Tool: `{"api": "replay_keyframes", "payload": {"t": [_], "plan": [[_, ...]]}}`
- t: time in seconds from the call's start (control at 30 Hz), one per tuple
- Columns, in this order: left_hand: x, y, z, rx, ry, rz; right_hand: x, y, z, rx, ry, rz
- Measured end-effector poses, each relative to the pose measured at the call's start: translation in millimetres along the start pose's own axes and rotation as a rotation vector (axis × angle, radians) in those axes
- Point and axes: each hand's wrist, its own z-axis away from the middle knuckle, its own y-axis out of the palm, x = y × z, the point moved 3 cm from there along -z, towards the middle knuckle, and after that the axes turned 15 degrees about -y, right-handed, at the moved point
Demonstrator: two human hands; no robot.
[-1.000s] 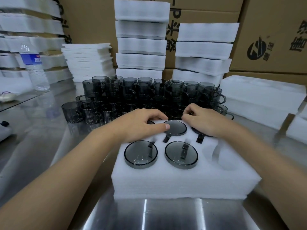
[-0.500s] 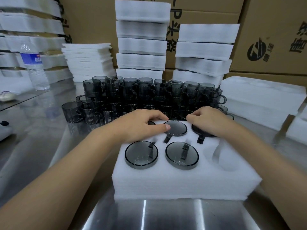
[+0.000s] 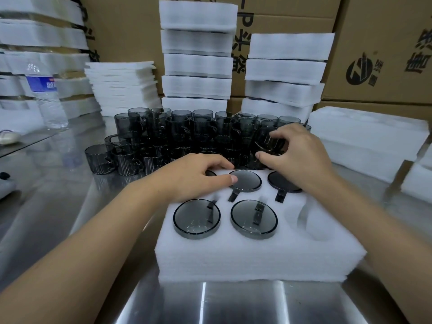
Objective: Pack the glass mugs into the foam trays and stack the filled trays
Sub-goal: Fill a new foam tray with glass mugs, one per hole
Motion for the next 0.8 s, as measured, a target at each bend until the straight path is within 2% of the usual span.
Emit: {"api": "replay_keyframes", "payload": {"t": [0.07,0.17,0.27,0.33,0.43,0.53,0.8], "plan": [[0.8,-0.2,-1.0,-0.012,0.003,0.012,5.5,-6.0,-0.3,-0.048,-0.024,-0.027],[0.0,-0.5,-2.8,-0.035,0.027,0.107,9.8,-16.8,-1.5,-0.091,0.051,-0.222],[-3.6,-3.3,-4.8,-0.109,0.077,0.278,15.5,-25.7,-1.5,-0.107,0.087,-0.453],[-4.1,-6.5,-6.7,-0.150,0.084,0.431,23.6,-27.9,-0.3,-0.115,0.056,-0.516],[-6.3,-8.8,-7.6,-0.186,0.077,0.590,35.1,-23.2,2.2,-0.124,0.004,-0.539],[-11.2,-8.4,-4.5,-0.130,0.073,0.743,43.7,-18.2,5.9,-0.135,-0.061,-0.520],[-18.1,-9.4,1.0,-0.070,0.116,0.885,51.5,-17.3,12.4,-0.154,-0.238,-0.488]]}}
